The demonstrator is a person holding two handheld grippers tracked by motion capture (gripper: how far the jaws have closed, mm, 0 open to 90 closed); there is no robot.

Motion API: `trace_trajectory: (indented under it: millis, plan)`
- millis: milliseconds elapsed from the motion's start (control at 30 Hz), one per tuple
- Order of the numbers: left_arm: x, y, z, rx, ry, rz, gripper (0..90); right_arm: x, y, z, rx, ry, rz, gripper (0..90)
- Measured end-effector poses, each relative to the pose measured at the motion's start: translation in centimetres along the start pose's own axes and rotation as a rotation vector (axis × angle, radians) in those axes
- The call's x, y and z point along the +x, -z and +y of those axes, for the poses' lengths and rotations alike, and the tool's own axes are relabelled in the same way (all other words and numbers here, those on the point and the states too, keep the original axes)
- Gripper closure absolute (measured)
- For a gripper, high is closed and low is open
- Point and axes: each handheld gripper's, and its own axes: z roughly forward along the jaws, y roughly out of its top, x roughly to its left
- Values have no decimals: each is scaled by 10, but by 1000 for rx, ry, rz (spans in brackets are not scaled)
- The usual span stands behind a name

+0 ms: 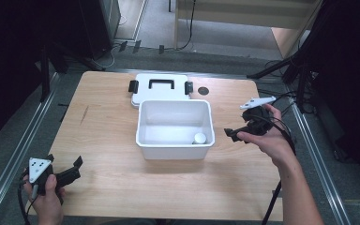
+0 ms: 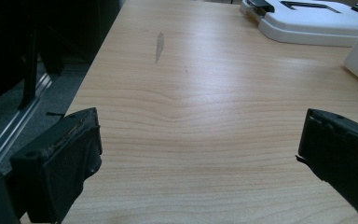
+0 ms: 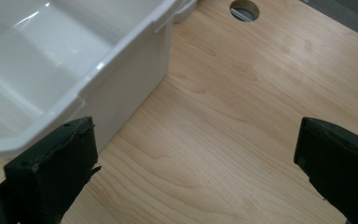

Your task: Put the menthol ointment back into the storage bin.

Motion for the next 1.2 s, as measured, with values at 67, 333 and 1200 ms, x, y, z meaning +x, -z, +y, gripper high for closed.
trace_trajectory:
  millis: [67,333,1200]
  plan:
    - [0,0,0,-1,-3,2,0,-2,0,-10,-21,-22,-15,0]
    - [-1,0,0,-2,-6,5,0,-11,3,-55,-117,-129,-58,0]
    - [-1,0,0,0,-4,6,0,1,1,-188,-336,-322,-221,9]
